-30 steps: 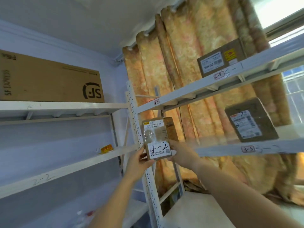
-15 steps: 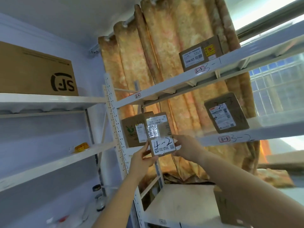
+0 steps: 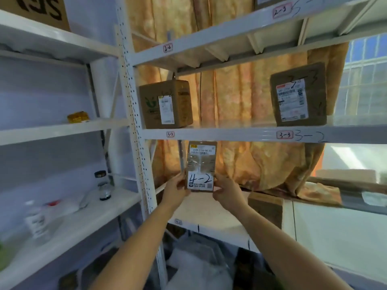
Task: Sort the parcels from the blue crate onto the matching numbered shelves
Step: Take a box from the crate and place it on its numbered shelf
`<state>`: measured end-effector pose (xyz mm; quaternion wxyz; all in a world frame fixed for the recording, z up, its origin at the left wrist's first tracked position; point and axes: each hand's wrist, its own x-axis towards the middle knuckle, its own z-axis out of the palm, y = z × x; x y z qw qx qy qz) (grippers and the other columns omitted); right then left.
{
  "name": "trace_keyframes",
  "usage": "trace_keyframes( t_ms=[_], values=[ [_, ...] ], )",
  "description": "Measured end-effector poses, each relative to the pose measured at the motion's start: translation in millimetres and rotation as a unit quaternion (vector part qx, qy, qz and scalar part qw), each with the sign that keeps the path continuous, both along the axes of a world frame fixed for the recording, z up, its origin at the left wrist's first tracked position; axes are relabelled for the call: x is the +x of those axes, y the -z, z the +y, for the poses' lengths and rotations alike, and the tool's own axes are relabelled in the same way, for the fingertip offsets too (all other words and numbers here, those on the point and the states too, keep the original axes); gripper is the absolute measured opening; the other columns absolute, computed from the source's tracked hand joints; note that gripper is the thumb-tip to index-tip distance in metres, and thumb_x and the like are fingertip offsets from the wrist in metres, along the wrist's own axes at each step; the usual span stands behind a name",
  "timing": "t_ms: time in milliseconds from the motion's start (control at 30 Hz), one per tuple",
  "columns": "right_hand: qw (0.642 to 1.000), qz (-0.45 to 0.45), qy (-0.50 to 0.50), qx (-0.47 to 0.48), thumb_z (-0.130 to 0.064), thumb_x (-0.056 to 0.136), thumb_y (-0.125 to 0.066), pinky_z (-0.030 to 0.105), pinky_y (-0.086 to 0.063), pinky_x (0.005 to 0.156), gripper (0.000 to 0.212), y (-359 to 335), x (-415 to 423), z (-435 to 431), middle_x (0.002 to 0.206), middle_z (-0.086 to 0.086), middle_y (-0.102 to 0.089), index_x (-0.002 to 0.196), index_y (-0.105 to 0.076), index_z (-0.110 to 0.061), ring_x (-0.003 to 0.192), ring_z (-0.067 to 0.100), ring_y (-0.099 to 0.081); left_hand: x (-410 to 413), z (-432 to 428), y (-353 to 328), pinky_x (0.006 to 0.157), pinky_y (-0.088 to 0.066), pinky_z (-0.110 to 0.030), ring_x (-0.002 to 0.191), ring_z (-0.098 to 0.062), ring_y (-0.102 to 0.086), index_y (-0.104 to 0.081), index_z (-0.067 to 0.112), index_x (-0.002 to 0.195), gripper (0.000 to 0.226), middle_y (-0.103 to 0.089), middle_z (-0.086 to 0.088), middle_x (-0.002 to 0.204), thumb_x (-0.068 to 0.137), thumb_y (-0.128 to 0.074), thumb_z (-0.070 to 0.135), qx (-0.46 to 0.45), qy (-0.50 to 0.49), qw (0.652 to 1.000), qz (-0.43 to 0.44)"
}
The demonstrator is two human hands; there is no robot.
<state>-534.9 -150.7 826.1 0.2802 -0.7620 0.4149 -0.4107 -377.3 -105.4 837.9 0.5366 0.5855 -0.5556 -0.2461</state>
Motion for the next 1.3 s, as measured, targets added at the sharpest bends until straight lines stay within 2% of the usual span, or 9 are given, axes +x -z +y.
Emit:
trace_keyframes(
  t_ms=[100,233,400,633,767,867,1000,1133,1300],
  values=[
    [0.988,0.014,-0.107,0.107,0.023,0.077,-0.051,0.034,-0.042,0.097,0.078,22.2,11.4,-30.0,0.142,0.009,-0.044,0.144,-0.032,-0.012,0.13,0.026,-0.042,12.6,-24.0,29.9,0.093,-0.043,-0.029,0.118,-0.02,-0.049,-0.041,0.011,0.14,0.063,-0.052,-0.001,0.132,0.084,-0.05,-0.017,0.031,-0.03,0.996,0.083],
    [0.978,0.0,-0.14,0.158,0.033,0.071,-0.041,0.038,-0.045,0.094,0.09,52.0,32.1,-66.0,0.142,0.011,-0.045,0.147,-0.027,-0.012,0.132,0.028,-0.04,39.4,-59.0,71.4,0.091,-0.041,-0.036,0.111,-0.024,-0.052,-0.042,0.014,0.139,0.055,-0.055,-0.013,0.13,0.088,-0.042,-0.009,0.098,-0.065,0.981,0.157],
    [0.967,0.028,-0.115,0.225,0.026,0.073,-0.047,0.027,-0.04,0.087,0.08,82.6,62.0,-110.6,0.137,0.014,-0.053,0.142,-0.04,-0.013,0.126,0.034,-0.047,83.9,-105.6,105.2,0.093,-0.047,-0.031,0.118,-0.028,-0.054,-0.05,0.005,0.124,0.045,-0.055,-0.016,0.131,0.087,-0.035,-0.015,0.133,-0.059,0.972,0.184],
    [0.944,0.025,-0.073,0.32,0.023,0.076,-0.046,0.039,-0.041,0.104,0.064,137.9,139.0,-177.0,0.134,0.011,-0.054,0.133,-0.051,-0.005,0.126,0.029,-0.048,157.5,-174.5,150.8,0.076,-0.05,-0.022,0.108,-0.021,-0.056,-0.055,0.014,0.117,0.054,-0.058,-0.01,0.12,0.081,-0.032,-0.02,0.181,-0.014,0.967,0.18],
    [0.934,-0.022,-0.055,0.353,0.024,0.074,-0.046,0.046,-0.034,0.111,0.067,164.4,197.2,-223.7,0.137,0.007,-0.054,0.133,-0.052,-0.005,0.13,0.027,-0.045,214.2,-215.8,183.8,0.094,-0.043,-0.031,0.124,-0.02,-0.047,-0.053,0.014,0.126,0.049,-0.054,-0.008,0.13,0.09,-0.033,-0.013,0.218,-0.009,0.959,0.179],
    [0.92,-0.063,-0.037,0.384,0.027,0.076,-0.042,0.045,-0.035,0.11,0.071,188.6,229.0,-250.5,0.14,0.007,-0.05,0.139,-0.046,-0.006,0.132,0.024,-0.043,240.3,-245.0,208.5,0.092,-0.039,-0.033,0.12,-0.021,-0.048,-0.05,0.015,0.127,0.035,-0.053,-0.006,0.127,0.098,-0.033,0.004,0.245,0.002,0.954,0.175],
    [0.9,-0.136,0.007,0.414,0.03,0.075,-0.039,0.042,-0.035,0.107,0.071,223.8,256.8,-272.8,0.133,0.001,-0.052,0.135,-0.048,-0.007,0.129,0.019,-0.043,263.0,-285.5,236.1,0.081,-0.04,-0.026,0.107,-0.018,-0.047,-0.043,0.011,0.137,0.047,-0.052,-0.007,0.123,0.094,-0.031,-0.005,0.254,0.027,0.957,0.139],
    [0.879,-0.192,0.051,0.433,0.028,0.072,-0.044,0.052,-0.043,0.102,0.056,259.2,278.8,-276.8,0.126,0.005,-0.048,0.11,-0.044,-0.013,0.126,0.028,-0.046,280.0,-303.6,264.6,0.097,-0.041,-0.035,0.11,-0.018,-0.048,-0.045,0.01,0.137,0.061,-0.054,-0.006,0.124,0.084,-0.035,-0.017,0.259,0.051,0.952,0.154],
    [0.904,-0.152,0.043,0.396,0.02,0.064,-0.063,0.031,-0.046,0.087,0.081,271.3,310.6,-273.6,0.121,0.009,-0.044,0.133,-0.025,0.002,0.115,0.024,-0.048,292.5,-302.0,288.9,0.11,-0.037,-0.03,0.121,-0.018,-0.047,-0.046,0.009,0.137,0.058,-0.052,-0.003,0.133,0.085,-0.038,-0.016,0.231,0.002,0.953,0.195]
  ],
)
